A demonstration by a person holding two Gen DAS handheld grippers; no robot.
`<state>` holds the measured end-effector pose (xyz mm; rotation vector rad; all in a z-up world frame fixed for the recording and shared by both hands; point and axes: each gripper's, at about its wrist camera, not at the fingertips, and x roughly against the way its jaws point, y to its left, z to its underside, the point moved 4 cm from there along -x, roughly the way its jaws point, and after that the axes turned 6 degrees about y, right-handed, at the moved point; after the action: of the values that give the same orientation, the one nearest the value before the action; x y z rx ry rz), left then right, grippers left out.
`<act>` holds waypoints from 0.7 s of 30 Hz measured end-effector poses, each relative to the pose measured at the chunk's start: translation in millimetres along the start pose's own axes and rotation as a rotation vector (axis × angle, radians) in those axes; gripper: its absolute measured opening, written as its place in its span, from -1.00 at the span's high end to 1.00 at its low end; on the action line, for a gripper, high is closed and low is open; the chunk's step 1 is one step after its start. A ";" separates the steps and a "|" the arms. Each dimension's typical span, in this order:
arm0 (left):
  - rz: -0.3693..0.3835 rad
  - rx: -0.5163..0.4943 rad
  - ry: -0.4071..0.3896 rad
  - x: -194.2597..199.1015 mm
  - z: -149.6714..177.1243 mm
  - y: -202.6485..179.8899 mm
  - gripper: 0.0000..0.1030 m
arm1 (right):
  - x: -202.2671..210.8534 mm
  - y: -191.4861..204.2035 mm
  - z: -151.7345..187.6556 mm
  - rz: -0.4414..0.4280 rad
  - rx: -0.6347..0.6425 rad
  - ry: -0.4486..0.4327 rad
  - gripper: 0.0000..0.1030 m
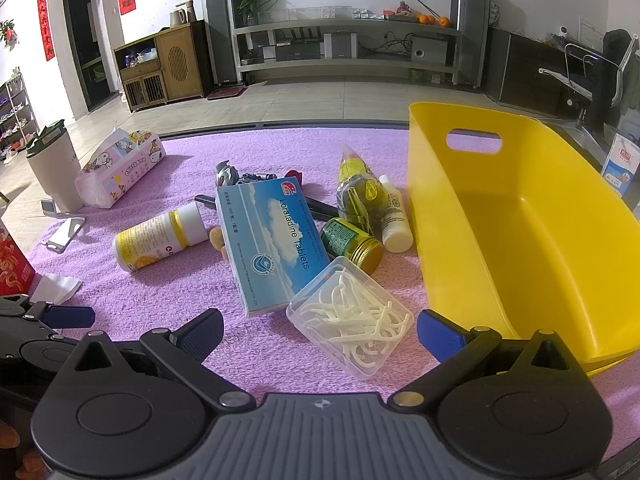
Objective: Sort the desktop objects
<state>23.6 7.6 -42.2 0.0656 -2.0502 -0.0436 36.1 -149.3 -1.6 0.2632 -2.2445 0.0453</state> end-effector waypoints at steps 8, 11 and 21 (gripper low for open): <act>0.000 0.001 -0.001 0.0 -0.2 0.1 -1.00 | -0.2 -0.2 -0.2 -0.001 0.000 -0.001 -1.00; 0.001 0.001 0.000 0.0 -0.2 0.1 -1.00 | -0.3 -0.1 -0.2 0.000 0.000 -0.001 -1.00; 0.007 0.048 0.024 -4.6 0.4 19.2 -1.00 | 5.6 -5.0 -5.3 -0.030 -0.035 -0.064 -0.99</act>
<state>24.9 27.1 -45.3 0.0887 -2.0280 0.0112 37.8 -154.5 5.8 0.2834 -2.3017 -0.0182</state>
